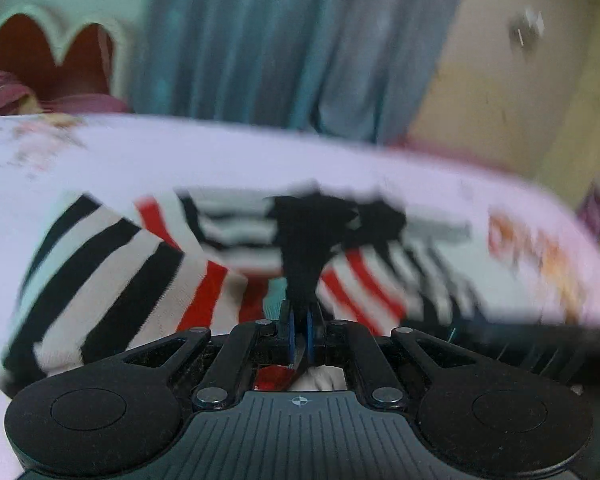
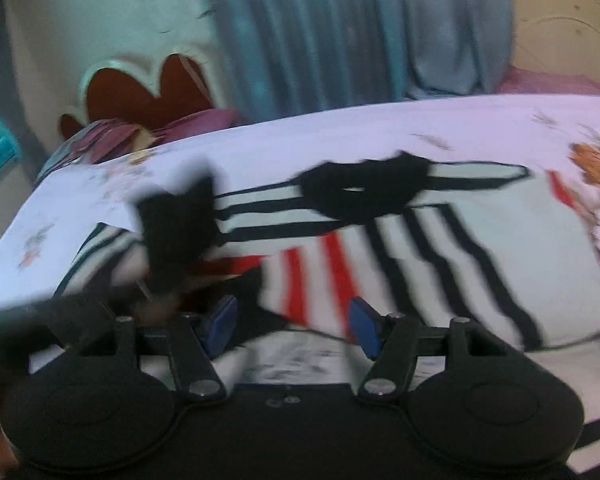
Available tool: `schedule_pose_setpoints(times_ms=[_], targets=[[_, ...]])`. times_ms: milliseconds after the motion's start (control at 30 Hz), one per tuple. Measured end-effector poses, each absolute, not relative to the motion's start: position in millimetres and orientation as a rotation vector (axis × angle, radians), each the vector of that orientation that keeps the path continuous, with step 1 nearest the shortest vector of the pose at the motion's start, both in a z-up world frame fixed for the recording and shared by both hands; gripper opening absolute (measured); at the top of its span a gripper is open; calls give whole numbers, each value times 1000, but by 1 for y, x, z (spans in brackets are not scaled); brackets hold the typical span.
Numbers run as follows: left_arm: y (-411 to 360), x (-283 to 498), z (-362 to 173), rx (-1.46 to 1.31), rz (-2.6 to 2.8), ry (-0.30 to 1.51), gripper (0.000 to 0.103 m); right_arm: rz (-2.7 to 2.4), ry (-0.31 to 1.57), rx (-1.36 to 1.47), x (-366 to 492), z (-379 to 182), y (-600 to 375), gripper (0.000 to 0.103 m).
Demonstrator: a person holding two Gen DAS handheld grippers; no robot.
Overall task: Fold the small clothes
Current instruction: 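Grasp the other black cuff with the left tool and fold it across the body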
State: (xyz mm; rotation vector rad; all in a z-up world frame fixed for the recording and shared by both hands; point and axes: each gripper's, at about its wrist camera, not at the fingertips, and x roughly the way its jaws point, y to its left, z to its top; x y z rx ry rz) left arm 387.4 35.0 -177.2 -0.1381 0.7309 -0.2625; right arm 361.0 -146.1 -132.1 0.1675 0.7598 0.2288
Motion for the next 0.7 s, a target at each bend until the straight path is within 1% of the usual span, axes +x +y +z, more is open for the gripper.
schedule_pose_setpoints(times_ms=[100,167,300,400,567,600,633,667,700], targets=[[25,382,-188,-59,-242,757,5,233,787,221,363,-138,-160,64],[30,377,-185,-57,-239,760,5,244,795,247,365,-142,-162,69],[47,363,-176,-45,-194,748,7,300,832,304,372,-150,-154,69],[68,354,-171,-44,-123,734,7,350,867,376,380,-155,-147,71],[104,330,-172,-13,-17,720,7,396,906,390,387,-161,-126,71],[110,327,-175,-1,5,726,7,390,907,365,388,-161,-121,69],[115,327,-178,2,25,735,7,383,909,356,389,-162,-118,55],[120,326,-181,0,43,741,7,376,909,356,390,-163,-116,32],[126,327,-184,-13,71,750,7,365,911,347,391,-164,-114,22]])
